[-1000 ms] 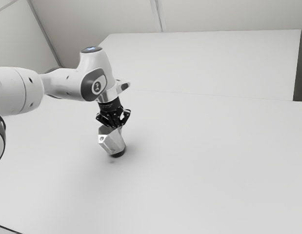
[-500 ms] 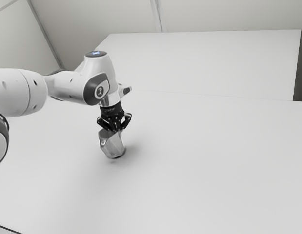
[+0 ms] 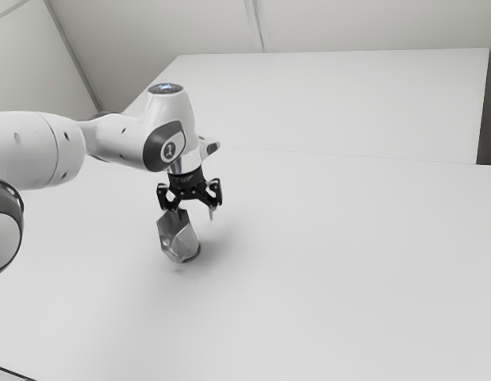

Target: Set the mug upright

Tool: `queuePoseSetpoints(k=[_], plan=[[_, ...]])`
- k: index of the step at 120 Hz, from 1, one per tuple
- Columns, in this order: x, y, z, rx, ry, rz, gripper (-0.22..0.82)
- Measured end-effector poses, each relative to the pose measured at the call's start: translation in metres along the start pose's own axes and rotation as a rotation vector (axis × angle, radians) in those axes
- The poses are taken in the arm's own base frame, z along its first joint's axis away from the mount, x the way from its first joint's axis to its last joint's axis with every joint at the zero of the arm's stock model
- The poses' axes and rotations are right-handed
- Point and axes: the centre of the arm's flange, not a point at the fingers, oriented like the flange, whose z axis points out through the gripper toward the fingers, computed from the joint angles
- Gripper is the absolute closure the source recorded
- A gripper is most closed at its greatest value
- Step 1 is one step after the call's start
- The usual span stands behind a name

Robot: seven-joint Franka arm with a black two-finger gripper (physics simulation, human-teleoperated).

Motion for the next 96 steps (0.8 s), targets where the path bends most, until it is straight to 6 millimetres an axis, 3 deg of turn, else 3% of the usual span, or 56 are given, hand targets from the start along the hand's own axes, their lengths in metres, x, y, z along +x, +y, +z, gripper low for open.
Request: queuePoseSetpoints(k=[16,44,71,96], plan=[[0.001,0.0,-0.009,-0.013,0.008,-0.003,0.08],[0.004,-0.015,-0.063,-0.067,0.055,0.055,0.03],[0.011,-0.048,-0.145,-0.105,0.113,0.149,0.01],[0.012,-0.058,-0.217,-0.107,0.156,0.255,0.0]])
